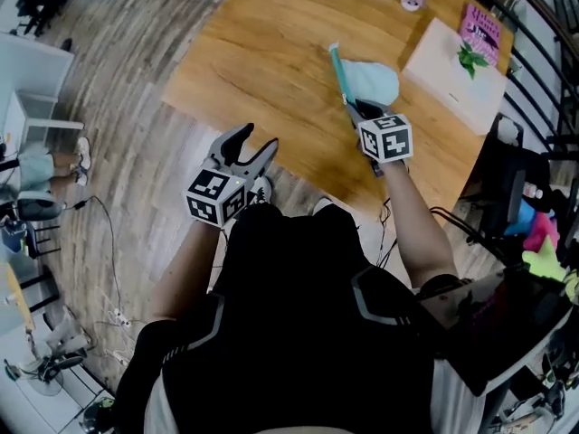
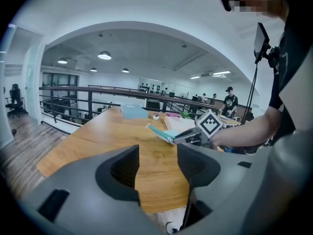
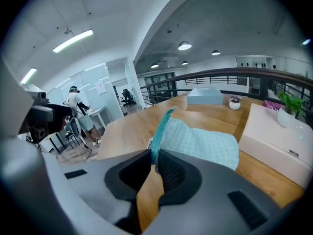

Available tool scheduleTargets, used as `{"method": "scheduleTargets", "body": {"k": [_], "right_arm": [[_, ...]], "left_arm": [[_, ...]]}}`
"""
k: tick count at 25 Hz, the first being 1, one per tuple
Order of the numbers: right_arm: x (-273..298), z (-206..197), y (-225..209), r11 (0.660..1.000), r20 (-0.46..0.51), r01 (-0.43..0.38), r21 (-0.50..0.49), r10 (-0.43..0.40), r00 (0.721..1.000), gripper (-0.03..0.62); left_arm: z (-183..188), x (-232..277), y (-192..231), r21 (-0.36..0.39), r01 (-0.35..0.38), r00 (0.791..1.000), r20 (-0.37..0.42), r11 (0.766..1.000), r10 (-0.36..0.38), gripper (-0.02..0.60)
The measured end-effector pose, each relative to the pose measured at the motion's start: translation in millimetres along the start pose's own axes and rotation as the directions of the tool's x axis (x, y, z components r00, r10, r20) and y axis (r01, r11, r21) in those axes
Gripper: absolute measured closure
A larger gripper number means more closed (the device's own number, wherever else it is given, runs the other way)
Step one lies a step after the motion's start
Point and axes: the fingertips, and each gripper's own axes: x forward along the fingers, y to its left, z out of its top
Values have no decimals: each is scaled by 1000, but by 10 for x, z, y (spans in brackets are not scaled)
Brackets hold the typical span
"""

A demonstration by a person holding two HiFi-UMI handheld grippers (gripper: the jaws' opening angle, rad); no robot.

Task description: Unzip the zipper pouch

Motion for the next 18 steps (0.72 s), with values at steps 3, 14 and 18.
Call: {"method": "scheduleTargets", "body": {"k": [3, 14, 18], "right_arm": [[-242, 209, 43, 1000, 52, 16, 25, -17, 999, 539], [-945, 799, 506, 990, 168, 94, 108, -111, 979, 540], [-1170, 976, 692, 985, 208, 75, 153, -107, 972, 540]], "left_arm": [[154, 139, -42, 75, 70, 997, 12, 995, -71, 321], [699, 298, -66, 285, 304, 944, 38, 909, -327, 348], [911, 345, -192, 381, 384, 901, 46, 841, -432, 350]]}}
